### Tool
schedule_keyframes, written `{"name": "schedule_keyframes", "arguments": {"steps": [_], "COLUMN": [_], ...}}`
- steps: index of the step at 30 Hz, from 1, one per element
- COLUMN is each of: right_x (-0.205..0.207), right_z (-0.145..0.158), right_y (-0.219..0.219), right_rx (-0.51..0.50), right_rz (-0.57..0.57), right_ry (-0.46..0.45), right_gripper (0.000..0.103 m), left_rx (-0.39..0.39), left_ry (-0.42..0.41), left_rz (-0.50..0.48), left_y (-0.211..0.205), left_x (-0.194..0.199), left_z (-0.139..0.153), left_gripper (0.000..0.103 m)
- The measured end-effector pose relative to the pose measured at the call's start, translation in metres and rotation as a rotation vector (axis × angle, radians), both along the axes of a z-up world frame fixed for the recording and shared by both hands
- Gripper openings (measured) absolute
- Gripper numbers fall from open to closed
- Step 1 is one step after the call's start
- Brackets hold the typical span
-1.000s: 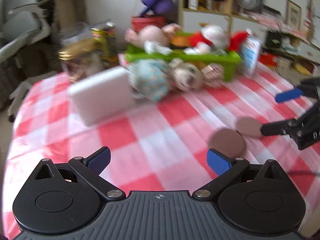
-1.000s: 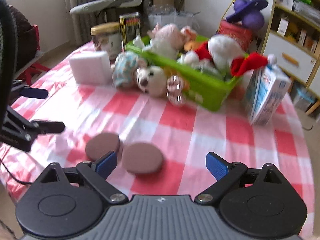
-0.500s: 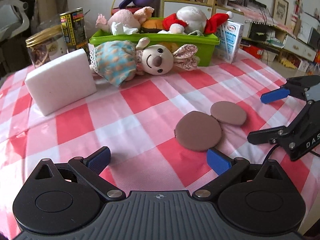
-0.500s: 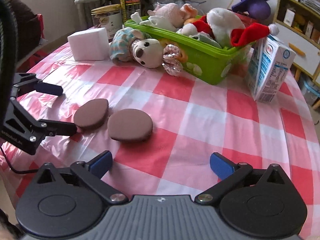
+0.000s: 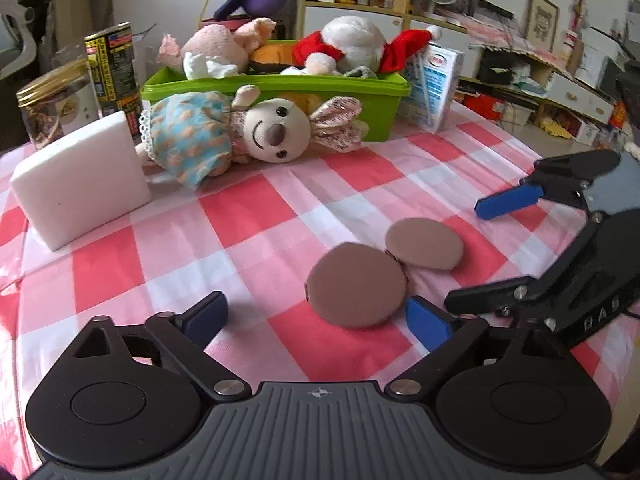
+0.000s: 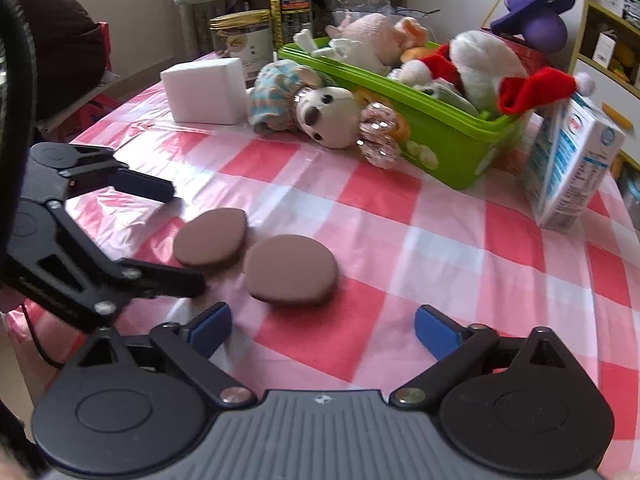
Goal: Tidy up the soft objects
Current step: 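Close the left tool on one brown pad while the right tool grasps the other pad, then carry the brown pad with the left tool over the green bin while the right tool carries its pad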
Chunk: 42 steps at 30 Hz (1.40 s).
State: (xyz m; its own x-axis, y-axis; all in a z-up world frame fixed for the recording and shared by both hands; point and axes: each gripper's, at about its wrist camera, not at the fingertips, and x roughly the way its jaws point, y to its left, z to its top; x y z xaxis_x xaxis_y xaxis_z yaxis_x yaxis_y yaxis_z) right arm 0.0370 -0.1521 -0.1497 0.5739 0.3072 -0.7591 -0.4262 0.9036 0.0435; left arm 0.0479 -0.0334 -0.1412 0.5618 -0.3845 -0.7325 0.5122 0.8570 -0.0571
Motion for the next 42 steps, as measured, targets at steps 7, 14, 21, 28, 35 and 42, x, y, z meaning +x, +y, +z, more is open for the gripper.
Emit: {"name": "schedule_keyframes", "arguments": {"steps": [7,14,21,28,35,42], "right_x": [0.003,0.005,0.004,0.003,0.002,0.004], "right_z": [0.003,0.007,0.008,0.011,0.016,0.025], "right_y": [0.004,0.005,0.008,0.009,0.006,0.002], "right_rx": [0.017,0.044,0.041,0.039,0.054,0.078], "right_rz": [0.019,0.028,0.039,0.044,0.024,0.001], "right_ry": [-0.012,-0.008,-0.017,-0.03,-0.044,-0.064], "right_gripper": [0.054,0.044,0.03,0.024,0.024,0.024], "left_rx": [-0.023,-0.055,-0.058,-0.058,-0.066,-0.079], "left_ry": [0.012,0.037,0.045,0.054,0.036,0.017], "left_rz": [0.011,0.02,0.028,0.052,0.074,0.096], "left_y": [0.0,0.001,0.002,0.005,0.009,0.012], "left_x": [0.003,0.007,0.008,0.011,0.012,0.015], "left_z": [0.003,0.006,0.008,0.011,0.017,0.025], "left_gripper": [0.08,0.068,0.056,0.053,0.053,0.053]}}
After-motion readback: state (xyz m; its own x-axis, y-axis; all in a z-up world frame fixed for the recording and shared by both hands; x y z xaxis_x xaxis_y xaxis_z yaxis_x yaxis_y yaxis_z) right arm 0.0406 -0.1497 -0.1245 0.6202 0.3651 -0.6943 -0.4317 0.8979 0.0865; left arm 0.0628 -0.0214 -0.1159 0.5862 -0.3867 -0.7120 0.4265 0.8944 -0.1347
